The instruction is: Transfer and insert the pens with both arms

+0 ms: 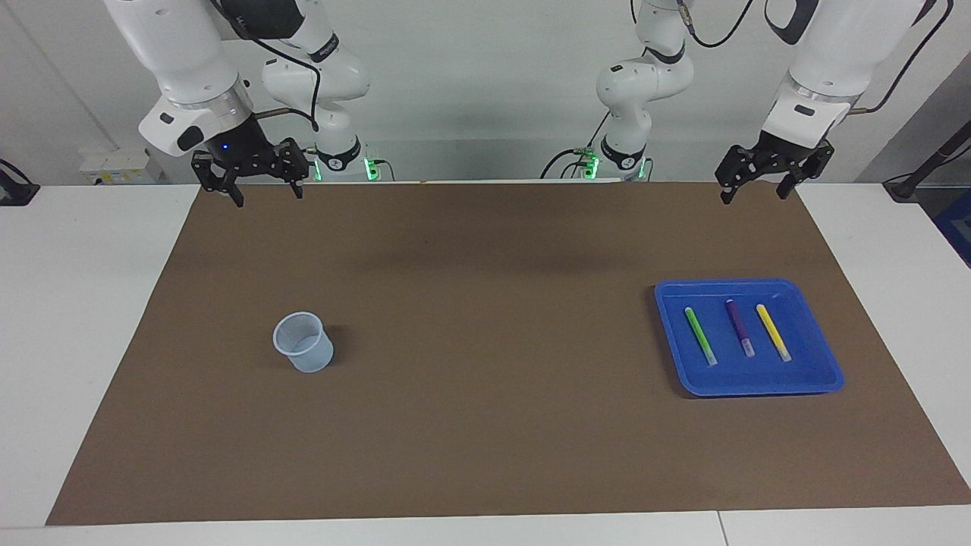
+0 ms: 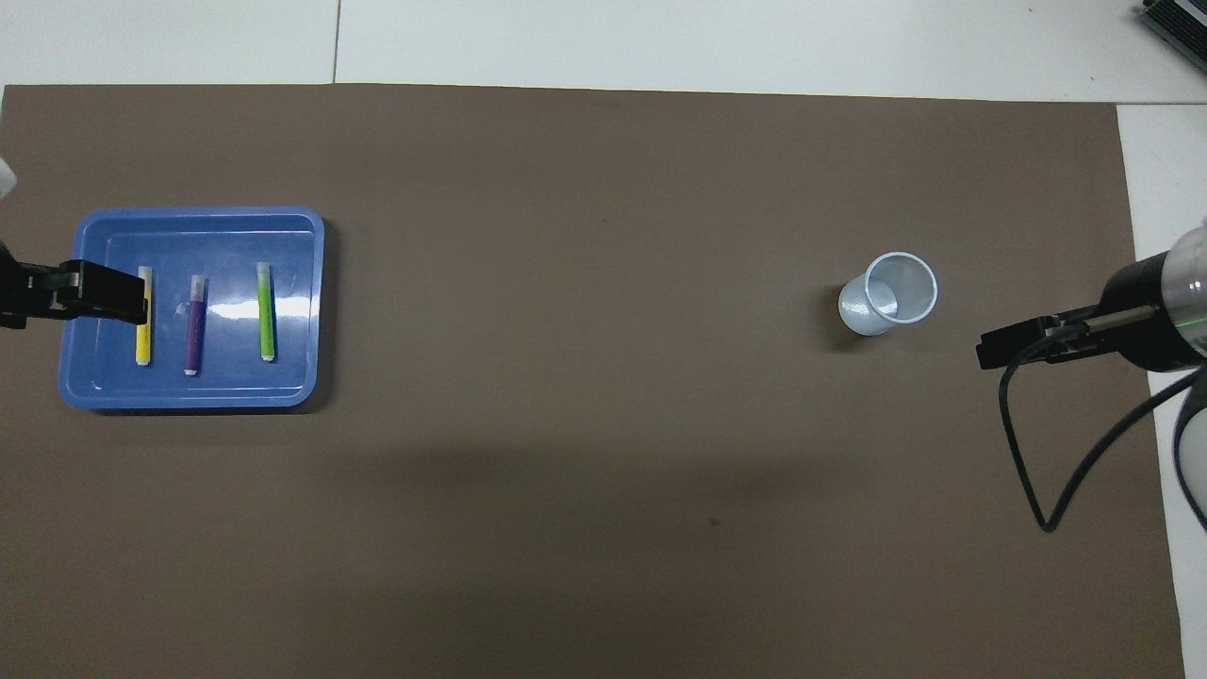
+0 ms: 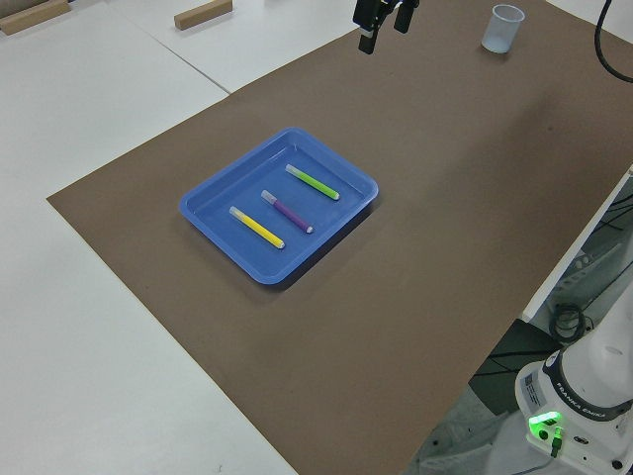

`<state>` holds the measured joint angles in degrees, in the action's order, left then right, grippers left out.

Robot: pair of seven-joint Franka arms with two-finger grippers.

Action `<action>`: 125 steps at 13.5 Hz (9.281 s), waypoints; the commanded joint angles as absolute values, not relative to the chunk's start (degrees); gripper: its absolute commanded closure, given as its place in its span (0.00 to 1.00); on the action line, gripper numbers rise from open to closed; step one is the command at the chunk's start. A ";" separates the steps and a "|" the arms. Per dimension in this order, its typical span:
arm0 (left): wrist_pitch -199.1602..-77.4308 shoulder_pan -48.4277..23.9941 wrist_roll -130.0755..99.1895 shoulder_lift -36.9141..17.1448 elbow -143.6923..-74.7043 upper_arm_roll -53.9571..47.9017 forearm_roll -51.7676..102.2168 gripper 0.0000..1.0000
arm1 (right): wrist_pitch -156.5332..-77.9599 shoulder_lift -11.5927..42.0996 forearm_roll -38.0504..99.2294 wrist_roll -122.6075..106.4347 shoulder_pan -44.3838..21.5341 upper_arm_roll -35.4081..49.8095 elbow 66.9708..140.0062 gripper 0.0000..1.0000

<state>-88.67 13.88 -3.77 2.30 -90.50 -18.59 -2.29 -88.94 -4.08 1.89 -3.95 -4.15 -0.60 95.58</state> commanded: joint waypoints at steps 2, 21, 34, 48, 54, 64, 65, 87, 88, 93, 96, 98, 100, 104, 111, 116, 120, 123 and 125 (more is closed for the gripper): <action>-88.42 14.06 -3.43 4.13 -92.29 -18.28 -1.41 0.00 | -89.30 -5.01 3.25 -3.16 -3.78 -0.53 96.33 0.00; -88.85 14.15 -3.43 4.13 -92.29 -18.28 -1.41 0.00 | -89.47 -5.10 4.12 -4.30 -4.57 2.27 95.98 0.00; -88.59 13.97 -3.52 4.13 -92.29 -18.28 -1.49 0.00 | -104.75 -3.34 17.93 16.95 -15.20 4.22 96.85 0.00; -88.51 13.97 -3.52 4.13 -92.29 -18.37 -1.49 0.00 | -116.53 1.41 22.76 32.43 -20.39 9.58 97.56 0.00; -88.51 13.97 -3.52 4.13 -92.29 -18.28 -1.49 0.00 | -121.11 3.78 23.03 36.29 -20.39 12.21 97.29 0.00; -88.51 13.97 -3.52 4.13 -92.29 -18.37 -1.49 0.00 | -126.91 5.71 26.89 39.73 -23.54 12.57 97.38 0.00; -87.90 14.06 -3.52 4.22 -92.29 -18.28 -1.49 0.00 | -127.87 5.80 26.89 39.73 -23.90 12.57 97.47 0.00; -123.64 28.04 8.96 -5.88 -109.16 -17.05 3.70 0.00 | -127.97 5.89 26.98 39.73 -24.87 12.57 97.56 0.00; -124.71 27.95 8.96 -7.63 -108.90 -17.05 3.00 0.00 | -127.97 5.89 26.98 39.73 -24.87 12.57 97.56 0.00; -132.00 29.96 10.45 -17.64 -105.74 -17.05 -2.62 0.01 | -128.06 5.89 26.98 39.73 -24.87 12.57 97.56 0.00; -132.36 30.59 10.81 -20.04 -105.11 -17.05 -3.08 0.05 | -127.97 5.89 26.90 39.73 -24.87 12.57 97.65 0.00; -132.54 30.41 10.63 -20.30 -105.64 -17.05 -2.99 0.14 | -127.88 5.89 26.98 39.73 -24.87 12.57 97.56 0.00; -133.85 30.50 10.63 -21.70 -105.82 -17.05 -3.08 0.27 | -127.88 5.89 26.98 39.73 -24.87 12.57 97.56 0.00; -136.58 30.23 10.72 -22.59 -106.96 -17.05 -3.08 0.32 | -128.06 5.89 26.98 39.73 -24.87 12.57 97.56 0.00; -139.57 30.23 11.07 -23.20 -109.33 -17.05 -3.16 0.42 | -128.32 5.98 26.98 39.64 -24.87 12.57 97.47 0.00; -139.66 30.15 11.16 -23.12 -110.13 -17.05 -3.25 0.46 | -128.23 5.98 26.98 39.64 -24.87 12.57 97.38 0.00; -139.83 30.23 11.42 -22.94 -110.83 -17.05 -4.31 0.57 | -128.32 5.98 26.98 39.64 -24.79 12.57 97.38 0.00; -139.66 30.41 11.87 -22.94 -110.83 -17.05 -4.31 0.97 | -128.32 5.98 26.98 39.64 -24.79 12.57 97.38 0.00; -139.57 30.41 11.87 -22.94 -110.83 -17.05 -4.31 1.00 | -128.32 5.98 26.98 39.64 -24.79 12.57 97.29 0.00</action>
<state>-138.32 30.26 11.41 -23.39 -109.65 -17.13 -3.25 -127.21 5.89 25.80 39.04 -24.93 12.35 97.27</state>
